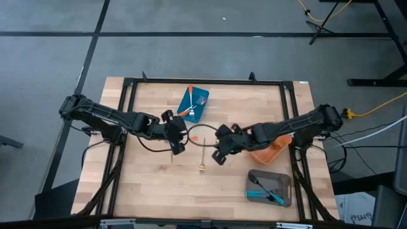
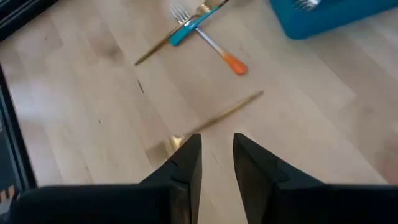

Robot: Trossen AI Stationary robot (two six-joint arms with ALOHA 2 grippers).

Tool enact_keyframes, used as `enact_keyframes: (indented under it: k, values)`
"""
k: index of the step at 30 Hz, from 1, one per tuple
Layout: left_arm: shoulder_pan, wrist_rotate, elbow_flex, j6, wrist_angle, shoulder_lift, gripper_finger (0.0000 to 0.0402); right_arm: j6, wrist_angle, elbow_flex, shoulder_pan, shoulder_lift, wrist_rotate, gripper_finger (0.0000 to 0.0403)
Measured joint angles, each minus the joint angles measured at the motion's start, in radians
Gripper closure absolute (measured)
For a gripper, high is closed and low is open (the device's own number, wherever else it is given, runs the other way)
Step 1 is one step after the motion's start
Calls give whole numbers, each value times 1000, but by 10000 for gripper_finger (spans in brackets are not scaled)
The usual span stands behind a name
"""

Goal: Sort silverware by color (type)
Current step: Put the right gold fork into the orange bin

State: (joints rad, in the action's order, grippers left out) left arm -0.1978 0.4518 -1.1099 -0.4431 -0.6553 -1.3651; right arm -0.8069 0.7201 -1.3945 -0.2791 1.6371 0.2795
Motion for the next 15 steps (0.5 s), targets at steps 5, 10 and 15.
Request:
enact_keyframes:
  k: [5,10,15]
  values:
    - [0,0,0,-1,-37,0,318,-30,-70,1,13,94,-3,320]
    - [0,-3,0,-24,-136,0,318,-55,-135,1,13,180,-3,320]
    - [0,-4,0,-100,-261,0,318,-56,-210,1,18,257,-10,320]
